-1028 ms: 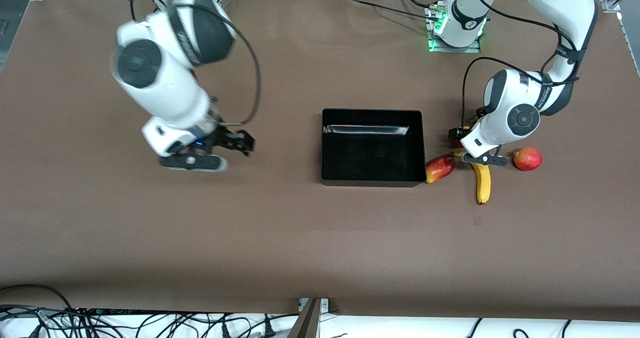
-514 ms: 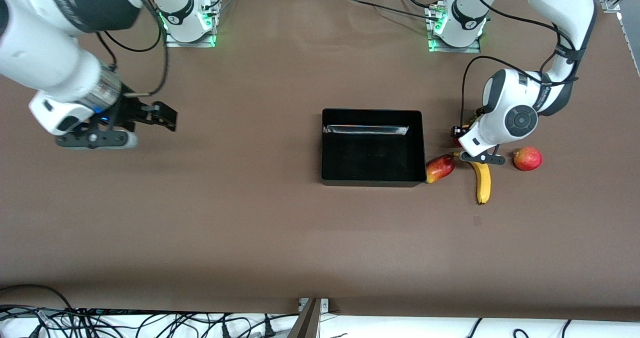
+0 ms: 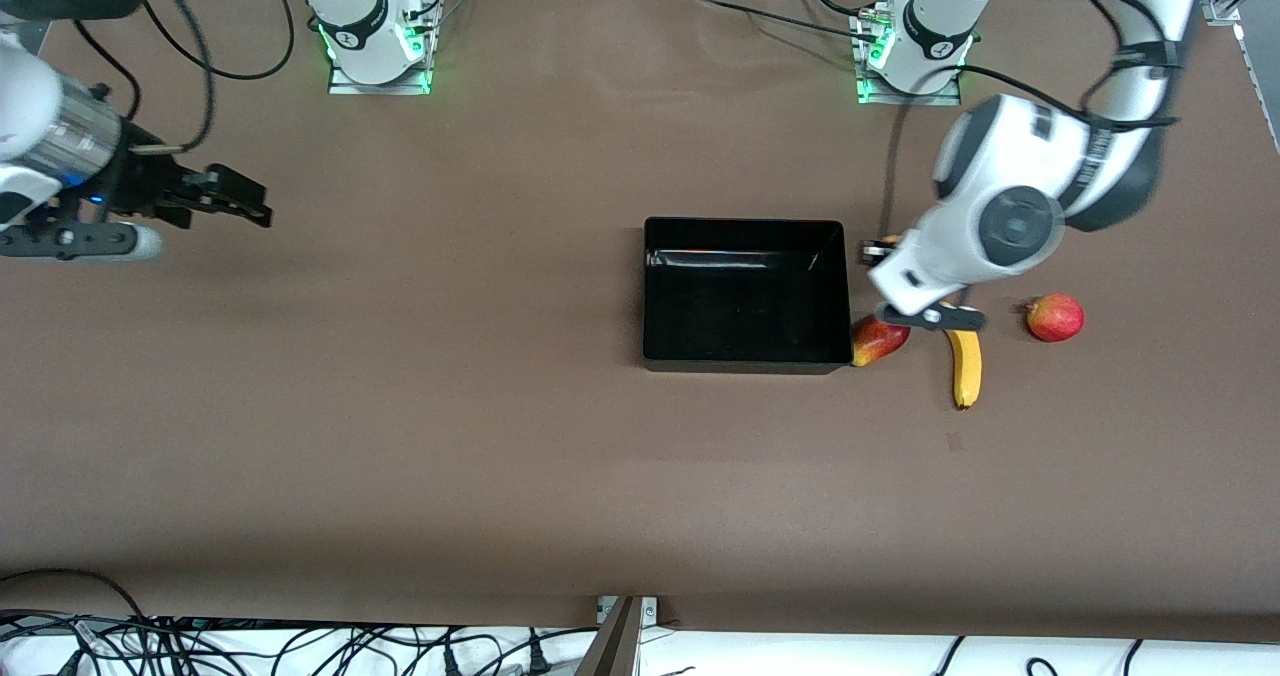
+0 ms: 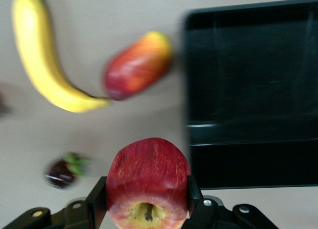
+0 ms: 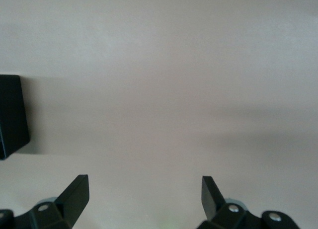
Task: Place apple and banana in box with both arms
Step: 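Carry the red apple into the black box and open the left gripper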
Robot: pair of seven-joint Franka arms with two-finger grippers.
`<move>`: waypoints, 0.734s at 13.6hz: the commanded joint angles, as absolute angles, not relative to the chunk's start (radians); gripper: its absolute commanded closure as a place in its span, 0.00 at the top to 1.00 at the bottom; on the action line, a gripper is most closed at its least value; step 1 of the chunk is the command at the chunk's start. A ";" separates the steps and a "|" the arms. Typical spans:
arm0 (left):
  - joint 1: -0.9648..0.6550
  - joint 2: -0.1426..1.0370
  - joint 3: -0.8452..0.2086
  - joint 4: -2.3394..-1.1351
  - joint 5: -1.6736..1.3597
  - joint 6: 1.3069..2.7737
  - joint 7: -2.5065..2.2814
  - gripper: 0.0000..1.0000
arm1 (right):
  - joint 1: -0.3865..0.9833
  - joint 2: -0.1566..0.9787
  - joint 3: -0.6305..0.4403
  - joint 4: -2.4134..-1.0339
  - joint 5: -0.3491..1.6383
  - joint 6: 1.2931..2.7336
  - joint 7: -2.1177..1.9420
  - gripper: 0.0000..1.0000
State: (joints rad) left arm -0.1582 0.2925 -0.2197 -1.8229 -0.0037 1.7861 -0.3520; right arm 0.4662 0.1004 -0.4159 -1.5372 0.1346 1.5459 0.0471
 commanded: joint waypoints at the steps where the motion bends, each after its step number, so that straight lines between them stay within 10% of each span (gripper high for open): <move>1: -0.222 0.405 -0.238 -1.799 -0.028 1.860 -0.459 0.20 | 0.306 0.058 -0.290 -1.575 0.115 1.537 -0.021 1.00; 7: -0.278 0.515 -0.236 -1.908 -0.012 2.097 -0.459 0.24 | 0.058 0.052 -0.008 -1.572 0.025 1.542 -0.023 1.00; 8: -0.278 0.525 -0.236 -1.910 -0.012 2.102 -0.459 0.37 | 0.060 0.048 -0.008 -1.572 0.023 1.540 -0.023 1.00; 10: -0.270 0.520 -0.236 -1.910 -0.012 2.092 -0.454 1.00 | 0.058 0.046 -0.008 -1.569 0.025 1.543 -0.023 1.00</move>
